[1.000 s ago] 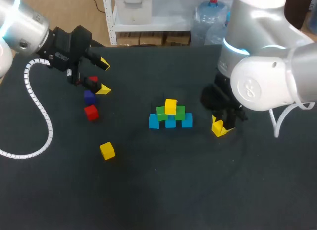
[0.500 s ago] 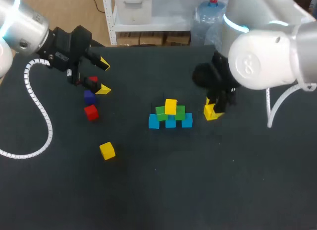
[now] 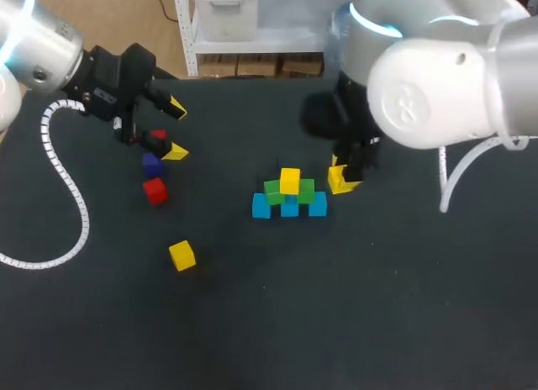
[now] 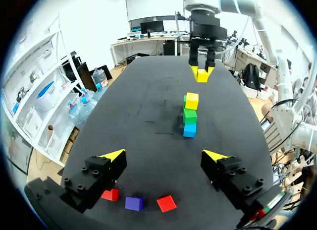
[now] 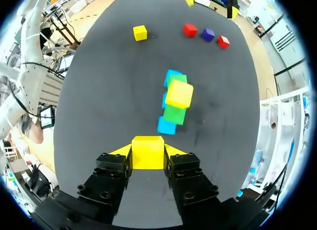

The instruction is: Place the blue cubes, place green cubes on the blue cubes, place the yellow cubes on the green cubes, then place the red cubes on the yellow cubes, and place purple cube on the red cubes.

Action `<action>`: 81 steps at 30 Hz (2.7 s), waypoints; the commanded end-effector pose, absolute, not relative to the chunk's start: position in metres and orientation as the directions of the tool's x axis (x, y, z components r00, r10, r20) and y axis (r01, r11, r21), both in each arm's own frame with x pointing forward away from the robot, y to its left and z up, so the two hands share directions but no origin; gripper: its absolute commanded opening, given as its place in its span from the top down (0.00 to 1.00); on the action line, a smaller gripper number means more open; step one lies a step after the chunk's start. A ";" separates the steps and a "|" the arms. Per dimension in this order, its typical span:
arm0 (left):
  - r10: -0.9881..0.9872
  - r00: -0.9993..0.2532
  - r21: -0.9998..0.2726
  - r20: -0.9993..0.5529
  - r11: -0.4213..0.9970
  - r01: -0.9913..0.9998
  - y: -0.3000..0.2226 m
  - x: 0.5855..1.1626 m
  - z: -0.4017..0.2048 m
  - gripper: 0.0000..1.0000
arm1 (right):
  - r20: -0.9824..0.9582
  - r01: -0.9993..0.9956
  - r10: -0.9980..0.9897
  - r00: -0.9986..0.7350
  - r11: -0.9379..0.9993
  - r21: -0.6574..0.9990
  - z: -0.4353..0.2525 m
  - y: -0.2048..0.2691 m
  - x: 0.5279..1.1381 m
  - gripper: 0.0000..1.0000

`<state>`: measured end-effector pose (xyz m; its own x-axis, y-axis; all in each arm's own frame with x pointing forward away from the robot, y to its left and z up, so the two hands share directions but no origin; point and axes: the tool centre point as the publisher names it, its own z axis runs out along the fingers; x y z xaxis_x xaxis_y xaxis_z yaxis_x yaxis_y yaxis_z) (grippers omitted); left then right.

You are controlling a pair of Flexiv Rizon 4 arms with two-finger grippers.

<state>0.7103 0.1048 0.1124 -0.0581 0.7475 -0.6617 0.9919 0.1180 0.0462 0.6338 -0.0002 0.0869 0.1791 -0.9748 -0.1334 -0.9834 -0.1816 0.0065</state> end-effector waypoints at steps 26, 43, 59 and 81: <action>0.745 -0.054 0.048 -0.665 0.115 0.992 0.106 0.711 0.111 0.00 | -0.135 -0.977 -0.969 0.206 -0.212 0.026 0.073 0.029 0.639 1.00; 0.745 -0.054 0.048 -0.665 0.115 0.992 0.106 0.711 0.111 0.00 | -0.141 -0.975 -0.968 0.209 -0.216 0.041 0.065 0.034 0.638 1.00; 0.745 -0.054 0.048 -0.665 0.115 0.992 0.106 0.711 0.111 0.00 | -0.141 -0.977 -0.970 0.200 -0.208 0.043 0.061 0.033 0.644 1.00; 0.745 -0.054 0.048 -0.665 0.115 0.992 0.106 0.711 0.111 0.00 | -0.157 -0.977 -0.968 0.197 -0.207 0.044 0.057 0.037 0.655 1.00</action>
